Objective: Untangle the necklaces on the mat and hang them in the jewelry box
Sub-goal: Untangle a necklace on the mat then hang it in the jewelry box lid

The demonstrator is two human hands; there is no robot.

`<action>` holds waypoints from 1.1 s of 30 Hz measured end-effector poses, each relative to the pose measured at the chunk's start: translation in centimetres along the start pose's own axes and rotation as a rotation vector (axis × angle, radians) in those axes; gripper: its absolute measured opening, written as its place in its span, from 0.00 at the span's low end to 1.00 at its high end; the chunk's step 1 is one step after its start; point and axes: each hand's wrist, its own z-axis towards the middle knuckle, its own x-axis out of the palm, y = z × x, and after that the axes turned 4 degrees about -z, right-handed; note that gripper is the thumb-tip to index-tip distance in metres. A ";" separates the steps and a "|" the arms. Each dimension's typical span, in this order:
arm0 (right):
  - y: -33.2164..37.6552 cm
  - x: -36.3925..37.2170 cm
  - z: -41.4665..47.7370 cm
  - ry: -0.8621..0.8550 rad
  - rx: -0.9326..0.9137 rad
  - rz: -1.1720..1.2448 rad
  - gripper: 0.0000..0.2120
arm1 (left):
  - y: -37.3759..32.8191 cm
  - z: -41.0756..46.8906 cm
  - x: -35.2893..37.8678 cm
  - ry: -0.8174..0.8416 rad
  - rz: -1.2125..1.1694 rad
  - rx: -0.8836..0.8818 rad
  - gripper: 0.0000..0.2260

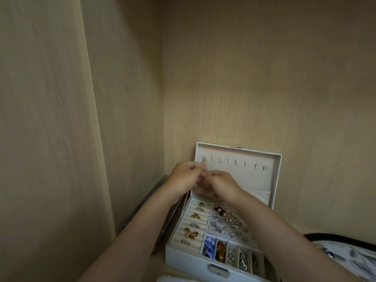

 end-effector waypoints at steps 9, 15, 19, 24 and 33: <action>-0.1 -1.7 0.2 -0.113 -0.138 -0.362 0.10 | 0.6 -1.3 -0.5 -0.014 0.109 0.051 0.14; 2.1 -3.6 0.4 -0.165 -0.226 -0.409 0.08 | 1.3 -1.8 1.7 0.109 0.084 0.034 0.15; 2.8 -4.0 1.0 -0.178 -0.251 -0.442 0.07 | 1.0 -1.5 1.9 0.088 0.072 0.033 0.06; 2.0 -4.1 1.3 -0.103 -0.226 -0.273 0.07 | 0.6 -1.2 1.7 0.104 0.061 0.054 0.05; 0.2 -4.0 1.2 -0.004 -0.103 -0.345 0.13 | 0.5 -0.4 1.4 -0.018 0.005 0.078 0.03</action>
